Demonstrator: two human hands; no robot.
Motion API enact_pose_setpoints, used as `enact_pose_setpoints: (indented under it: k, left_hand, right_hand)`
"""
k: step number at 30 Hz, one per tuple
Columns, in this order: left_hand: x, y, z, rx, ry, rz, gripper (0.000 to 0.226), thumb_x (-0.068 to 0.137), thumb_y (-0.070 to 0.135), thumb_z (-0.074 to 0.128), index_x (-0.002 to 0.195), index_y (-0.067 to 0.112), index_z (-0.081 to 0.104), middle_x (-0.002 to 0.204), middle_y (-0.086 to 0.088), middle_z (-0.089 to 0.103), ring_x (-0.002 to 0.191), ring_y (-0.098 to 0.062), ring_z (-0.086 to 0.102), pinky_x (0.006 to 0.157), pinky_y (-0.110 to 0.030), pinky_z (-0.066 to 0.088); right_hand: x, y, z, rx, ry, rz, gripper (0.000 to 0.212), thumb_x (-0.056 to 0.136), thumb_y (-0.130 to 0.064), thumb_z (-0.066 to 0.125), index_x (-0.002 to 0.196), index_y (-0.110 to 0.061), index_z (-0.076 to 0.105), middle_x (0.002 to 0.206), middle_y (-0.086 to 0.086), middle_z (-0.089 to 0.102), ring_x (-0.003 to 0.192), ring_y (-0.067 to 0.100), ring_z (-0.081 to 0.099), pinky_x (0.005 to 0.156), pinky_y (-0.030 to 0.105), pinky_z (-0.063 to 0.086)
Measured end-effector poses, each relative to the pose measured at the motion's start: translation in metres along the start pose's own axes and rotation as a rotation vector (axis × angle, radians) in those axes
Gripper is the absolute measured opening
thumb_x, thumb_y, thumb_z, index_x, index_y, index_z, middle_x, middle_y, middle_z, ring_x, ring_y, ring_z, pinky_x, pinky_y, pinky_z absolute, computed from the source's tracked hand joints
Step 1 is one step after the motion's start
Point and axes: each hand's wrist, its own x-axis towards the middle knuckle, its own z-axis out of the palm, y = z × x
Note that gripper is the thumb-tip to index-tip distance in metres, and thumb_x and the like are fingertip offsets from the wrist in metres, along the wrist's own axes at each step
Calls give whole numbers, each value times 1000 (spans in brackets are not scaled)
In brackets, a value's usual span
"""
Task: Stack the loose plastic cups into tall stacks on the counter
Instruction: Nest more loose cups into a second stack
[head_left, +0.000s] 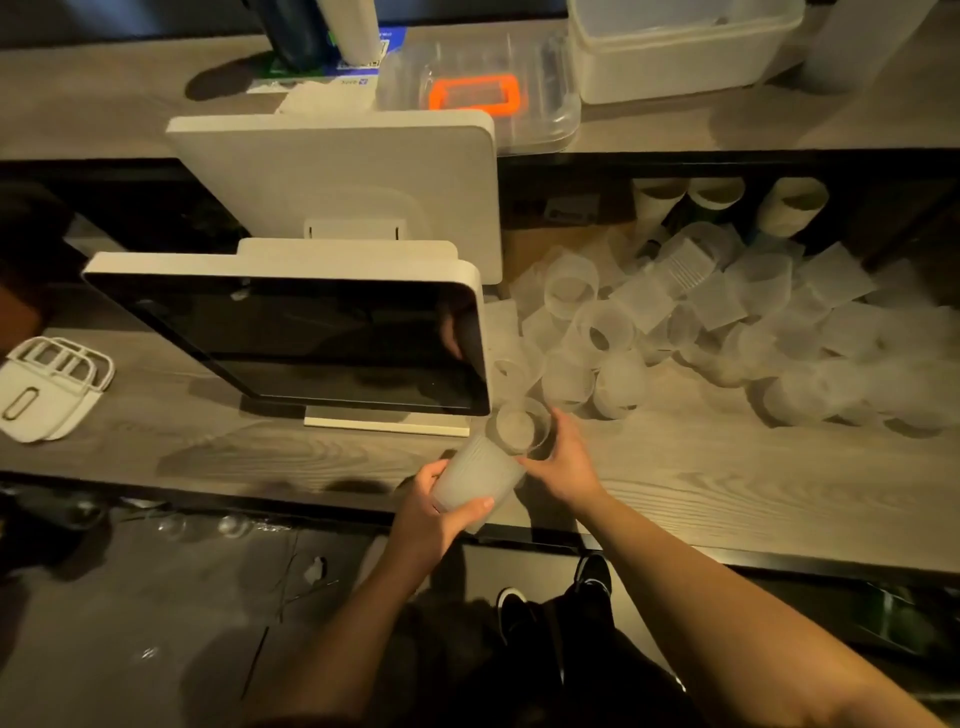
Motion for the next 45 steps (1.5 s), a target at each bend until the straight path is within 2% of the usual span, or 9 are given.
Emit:
enact_pose_setpoints:
  k: [7, 13, 18, 21, 24, 28, 34, 40, 45]
  left_hand:
    - [0, -5, -5, 64, 14, -32, 68, 76, 30, 84, 134, 22, 49, 126, 2, 54, 111, -15, 56, 76, -23, 49]
    - [1, 6, -4, 53, -37, 5, 74, 71, 36, 87, 133, 23, 47, 124, 2, 56, 108, -14, 58, 79, -30, 56]
    - [3, 17, 11, 83, -87, 44, 77, 49, 62, 87, 116, 42, 55, 121, 2, 60, 107, -19, 61, 84, -43, 60]
    - [14, 17, 25, 111, -118, 56, 76, 38, 73, 87, 105, 59, 55, 119, 6, 62, 107, -20, 63, 85, -49, 58]
    - [13, 35, 43, 140, -198, 97, 78, 40, 70, 89, 110, 56, 55, 120, 10, 64, 106, -12, 64, 86, -39, 58]
    - [8, 56, 65, 125, -276, 155, 76, 46, 49, 91, 115, 40, 58, 119, 5, 65, 101, -7, 66, 73, -18, 53]
    - [5, 68, 79, 90, -305, 217, 59, 68, 11, 90, 113, 32, 56, 116, 1, 63, 88, 8, 64, 67, -13, 51]
    - [5, 80, 80, 41, -237, 218, 72, 47, 50, 88, 111, 40, 55, 113, 10, 63, 96, -1, 64, 83, -32, 58]
    - [10, 83, 79, -12, -159, 187, 76, 48, 52, 86, 115, 36, 52, 118, 5, 62, 104, -10, 64, 89, -39, 57]
  right_hand:
    - [7, -9, 4, 33, 34, -34, 75, 71, -30, 87, 134, -21, 47, 127, -3, 55, 120, 15, 52, 103, 36, 48]
    - [-22, -12, -20, 260, 68, 17, 57, 82, -20, 80, 128, -24, 46, 110, -20, 54, 101, 2, 56, 82, 13, 46]
    - [-46, -11, -62, 575, 94, 94, 40, 90, -18, 68, 127, -19, 56, 121, 7, 63, 103, 15, 61, 85, 31, 50]
    - [-62, -14, -86, 604, 53, 68, 56, 71, -40, 69, 123, -21, 58, 119, 8, 64, 102, 19, 60, 82, 35, 50]
    - [-72, -17, -105, 562, 19, 35, 58, 74, -37, 64, 131, -27, 55, 117, 3, 62, 106, 16, 60, 89, 34, 52]
    - [-79, -20, -120, 540, 53, 4, 51, 86, -28, 64, 135, -22, 53, 107, -6, 60, 102, 0, 55, 87, 13, 44]
    - [-85, -21, -126, 536, 93, 29, 39, 96, -17, 61, 134, -20, 53, 125, 8, 57, 108, 5, 53, 90, 14, 40]
    - [-84, -34, -112, 489, 7, -29, 86, 77, -77, 42, 139, -19, 51, 137, 0, 52, 130, 10, 48, 115, 33, 36]
    - [-60, -48, -128, 506, 59, -22, 56, 100, -57, 42, 142, -21, 49, 148, -1, 48, 135, 10, 43, 109, 25, 36]
